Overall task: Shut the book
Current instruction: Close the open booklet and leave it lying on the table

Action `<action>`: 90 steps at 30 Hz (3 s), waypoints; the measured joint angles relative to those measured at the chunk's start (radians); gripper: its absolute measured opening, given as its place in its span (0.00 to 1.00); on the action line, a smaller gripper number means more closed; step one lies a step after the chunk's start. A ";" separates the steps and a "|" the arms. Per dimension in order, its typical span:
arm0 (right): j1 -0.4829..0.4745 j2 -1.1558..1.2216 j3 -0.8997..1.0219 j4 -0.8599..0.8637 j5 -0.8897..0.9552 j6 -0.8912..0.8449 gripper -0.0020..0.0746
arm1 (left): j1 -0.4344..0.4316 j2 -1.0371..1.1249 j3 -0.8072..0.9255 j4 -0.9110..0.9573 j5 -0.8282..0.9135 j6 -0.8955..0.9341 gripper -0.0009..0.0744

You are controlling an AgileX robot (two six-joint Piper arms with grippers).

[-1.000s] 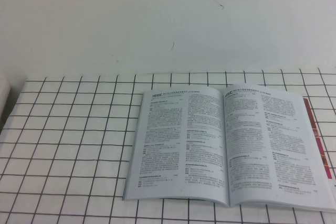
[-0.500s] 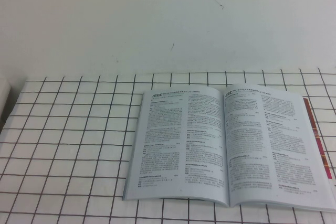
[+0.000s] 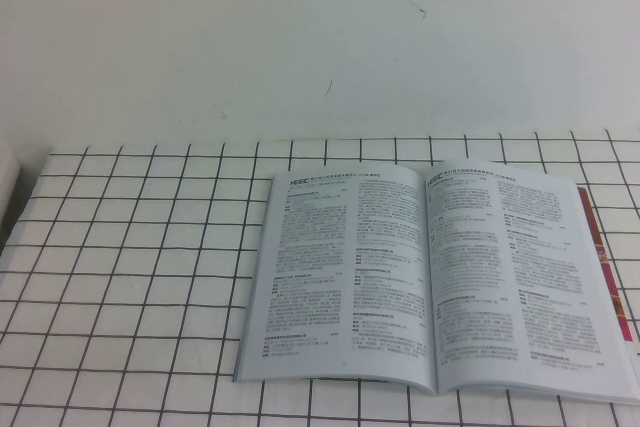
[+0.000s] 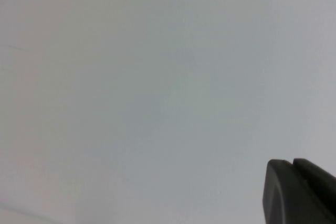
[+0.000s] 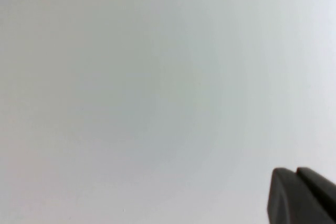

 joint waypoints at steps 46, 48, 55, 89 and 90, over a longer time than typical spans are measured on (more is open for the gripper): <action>0.000 0.924 -0.962 0.044 1.049 -0.024 0.02 | 0.000 0.724 -0.822 0.192 0.869 -0.156 0.01; 0.000 0.976 -0.962 0.031 1.111 -0.024 0.02 | 0.000 0.775 -0.822 0.189 0.911 -0.156 0.01; 0.000 1.161 -0.962 0.037 1.268 -0.025 0.02 | 0.000 0.979 -0.818 0.042 0.973 -0.146 0.01; 0.143 1.898 -1.154 0.768 1.382 -0.827 0.02 | 0.000 1.786 -0.818 -1.179 1.006 1.166 0.01; 0.148 1.915 -1.161 0.747 1.377 -0.809 0.02 | 0.000 1.790 -0.818 -1.182 1.009 1.167 0.01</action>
